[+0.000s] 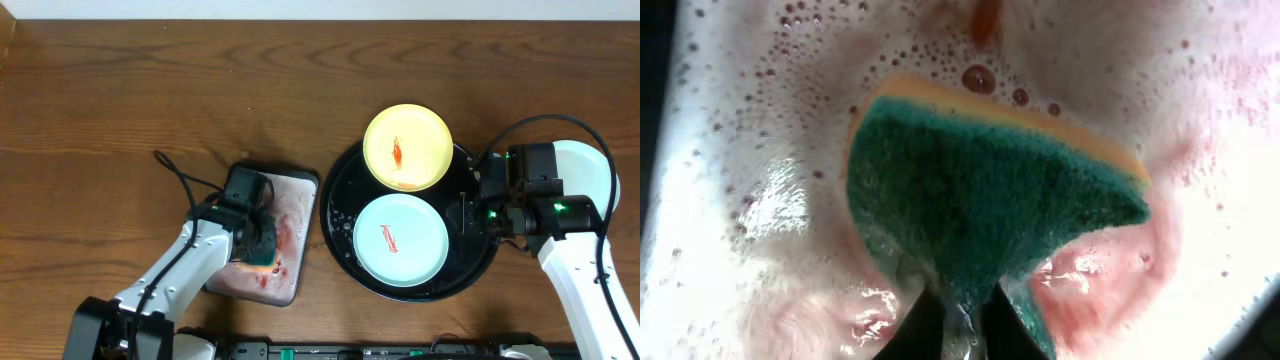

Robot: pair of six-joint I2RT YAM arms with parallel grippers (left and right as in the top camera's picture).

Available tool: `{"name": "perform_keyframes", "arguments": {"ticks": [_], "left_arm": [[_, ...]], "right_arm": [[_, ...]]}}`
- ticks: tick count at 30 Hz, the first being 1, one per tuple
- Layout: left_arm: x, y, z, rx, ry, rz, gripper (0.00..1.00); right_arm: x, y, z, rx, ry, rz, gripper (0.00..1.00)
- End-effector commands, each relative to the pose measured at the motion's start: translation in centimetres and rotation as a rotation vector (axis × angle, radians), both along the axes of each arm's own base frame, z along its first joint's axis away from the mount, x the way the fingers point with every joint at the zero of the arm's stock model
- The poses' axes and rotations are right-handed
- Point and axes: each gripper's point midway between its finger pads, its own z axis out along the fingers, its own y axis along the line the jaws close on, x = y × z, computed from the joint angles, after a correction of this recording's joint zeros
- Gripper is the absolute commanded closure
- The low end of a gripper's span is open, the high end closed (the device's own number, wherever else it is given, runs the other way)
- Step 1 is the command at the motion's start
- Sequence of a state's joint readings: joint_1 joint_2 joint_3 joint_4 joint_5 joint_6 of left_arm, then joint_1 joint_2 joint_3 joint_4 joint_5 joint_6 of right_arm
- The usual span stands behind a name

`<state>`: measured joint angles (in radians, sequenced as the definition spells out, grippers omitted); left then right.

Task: Clean dirty plates on tray and stack at the side
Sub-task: 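Dip and rub the sponge in the soapy tray with left gripper, then lift the sponge with left gripper and carry it to the green plate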

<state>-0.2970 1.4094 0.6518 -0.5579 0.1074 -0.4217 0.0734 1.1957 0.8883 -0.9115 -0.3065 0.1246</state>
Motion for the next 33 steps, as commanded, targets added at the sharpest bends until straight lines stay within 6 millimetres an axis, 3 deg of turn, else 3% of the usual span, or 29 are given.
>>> {"name": "perform_keyframes", "arguments": {"ticks": [1, 9, 14, 22, 25, 29, 32, 33], "left_arm": [[0.8, -1.1, 2.3, -0.048, -0.006, -0.014, 0.93], [2.9, -2.0, 10.7, -0.089, -0.139, -0.046, 0.93], [3.3, -4.4, 13.6, -0.183, -0.201, -0.099, 0.93], [2.4, -9.6, 14.2, -0.292, -0.207, -0.189, 0.93], [2.1, -11.5, 14.3, -0.321, -0.21, -0.204, 0.93], [2.0, -14.4, 14.2, -0.365, -0.217, -0.224, 0.93], [1.8, -16.1, 13.4, -0.38, -0.197, -0.229, 0.93], [1.6, -16.7, 13.0, -0.382, -0.187, -0.239, 0.93]], "right_arm": [[0.1, -0.9, -0.3, -0.057, -0.001, -0.029, 0.78], [-0.9, -2.1, -3.9, -0.101, 0.153, -0.155, 0.88], [-1.2, 0.4, -6.4, 0.011, 0.227, -0.038, 0.74], [-0.9, 0.3, -9.9, 0.003, 0.276, -0.039, 0.8], [-0.8, 0.5, -10.6, 0.002, 0.265, -0.031, 0.91], [-1.3, 0.9, -11.9, -0.011, 0.246, -0.012, 0.99], [-2.0, -0.3, -13.0, -0.081, 0.256, -0.049, 0.97], [-2.2, -0.7, -13.2, -0.102, 0.261, -0.061, 0.89]]}}
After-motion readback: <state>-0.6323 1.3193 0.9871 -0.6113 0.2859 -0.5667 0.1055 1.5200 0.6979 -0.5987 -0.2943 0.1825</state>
